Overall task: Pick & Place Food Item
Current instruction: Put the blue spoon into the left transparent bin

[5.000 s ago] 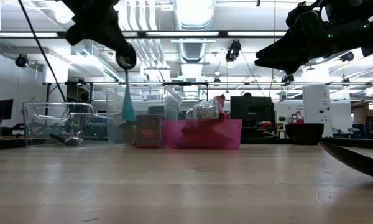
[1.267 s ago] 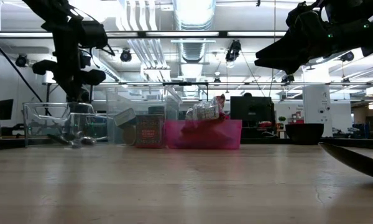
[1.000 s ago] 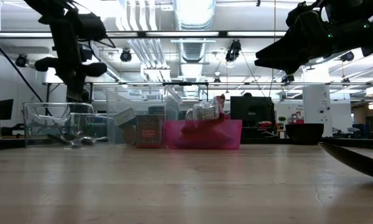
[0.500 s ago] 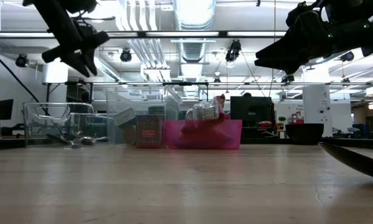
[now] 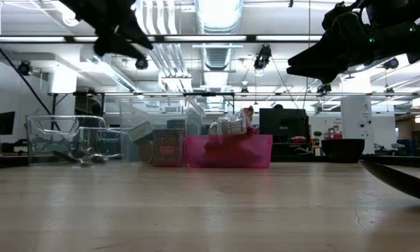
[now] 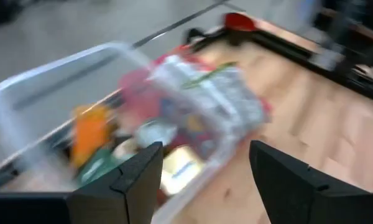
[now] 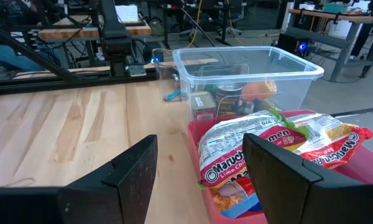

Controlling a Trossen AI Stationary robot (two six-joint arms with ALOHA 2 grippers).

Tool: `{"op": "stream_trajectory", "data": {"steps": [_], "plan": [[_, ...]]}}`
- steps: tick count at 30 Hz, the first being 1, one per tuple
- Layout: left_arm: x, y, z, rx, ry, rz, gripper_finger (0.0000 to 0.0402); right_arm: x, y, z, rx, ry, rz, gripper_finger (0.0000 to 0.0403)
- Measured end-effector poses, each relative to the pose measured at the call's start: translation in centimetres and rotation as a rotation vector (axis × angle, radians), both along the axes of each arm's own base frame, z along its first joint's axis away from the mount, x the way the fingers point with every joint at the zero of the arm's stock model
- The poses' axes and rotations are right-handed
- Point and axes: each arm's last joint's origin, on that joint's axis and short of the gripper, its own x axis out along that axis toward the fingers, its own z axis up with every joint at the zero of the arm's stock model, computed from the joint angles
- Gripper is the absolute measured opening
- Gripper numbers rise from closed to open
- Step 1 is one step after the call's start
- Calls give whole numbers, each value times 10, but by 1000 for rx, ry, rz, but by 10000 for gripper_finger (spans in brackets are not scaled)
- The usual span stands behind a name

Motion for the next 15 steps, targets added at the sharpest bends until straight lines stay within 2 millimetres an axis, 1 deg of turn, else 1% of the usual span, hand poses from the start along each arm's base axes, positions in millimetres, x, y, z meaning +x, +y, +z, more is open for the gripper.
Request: {"op": "stream_trajectory", "data": {"steps": [3, 8, 15], "plan": [[16, -16, -3, 83, -9, -119, 243, 0, 0, 0, 1, 0, 0, 235], [41, -38, -12, 171, -7, -248, 243, 0, 0, 0, 1, 0, 0, 235], [72, -63, -36, 264, 64, -405, 243, 0, 0, 0, -1, 0, 0, 235]]}}
